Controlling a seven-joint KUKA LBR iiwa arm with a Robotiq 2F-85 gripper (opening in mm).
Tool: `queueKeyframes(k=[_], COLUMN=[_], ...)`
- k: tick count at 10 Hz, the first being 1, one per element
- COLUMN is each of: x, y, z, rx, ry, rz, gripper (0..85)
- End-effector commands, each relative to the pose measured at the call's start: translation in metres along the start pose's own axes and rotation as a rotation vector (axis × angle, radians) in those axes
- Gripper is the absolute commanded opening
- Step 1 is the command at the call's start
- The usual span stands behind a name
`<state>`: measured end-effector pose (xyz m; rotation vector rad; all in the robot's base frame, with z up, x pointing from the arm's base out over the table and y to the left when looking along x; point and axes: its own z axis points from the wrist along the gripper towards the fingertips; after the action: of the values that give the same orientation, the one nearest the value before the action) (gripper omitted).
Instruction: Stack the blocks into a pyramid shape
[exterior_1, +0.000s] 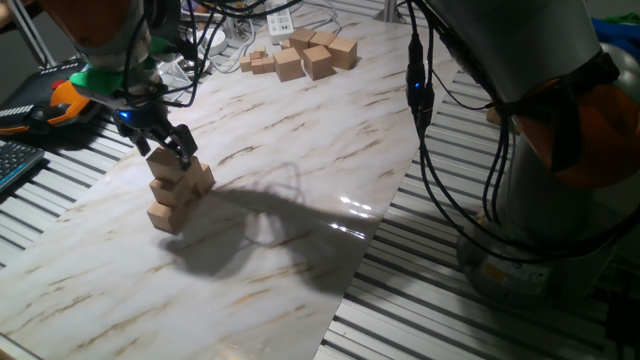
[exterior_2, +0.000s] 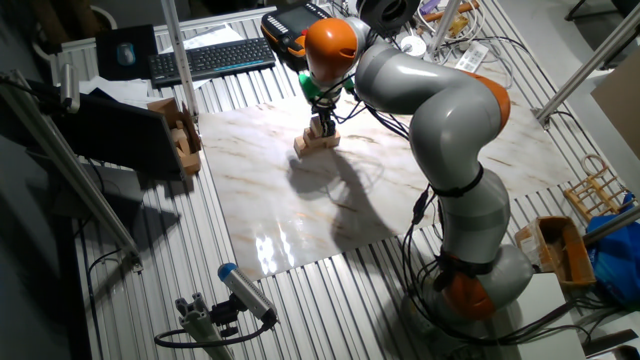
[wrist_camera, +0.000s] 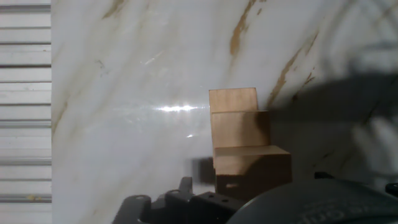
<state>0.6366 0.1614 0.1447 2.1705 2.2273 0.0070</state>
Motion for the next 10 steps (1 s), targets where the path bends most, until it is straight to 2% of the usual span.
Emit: queueKeyframes(k=[1,4,8,10], x=[-0.001,-0.009,-0.026,-0.037], y=[0.001,0.003,0.003,0.004], z=[-0.004,-0.016,-0.03,-0.033], rx=[0.004,0.011,0.015,0.012], ry=[-0.001,0.009,0.022,0.028], rz=[-0.006,-0.029,-0.097,-0.157], gripper=[85.0,85.0,85.0,51.0])
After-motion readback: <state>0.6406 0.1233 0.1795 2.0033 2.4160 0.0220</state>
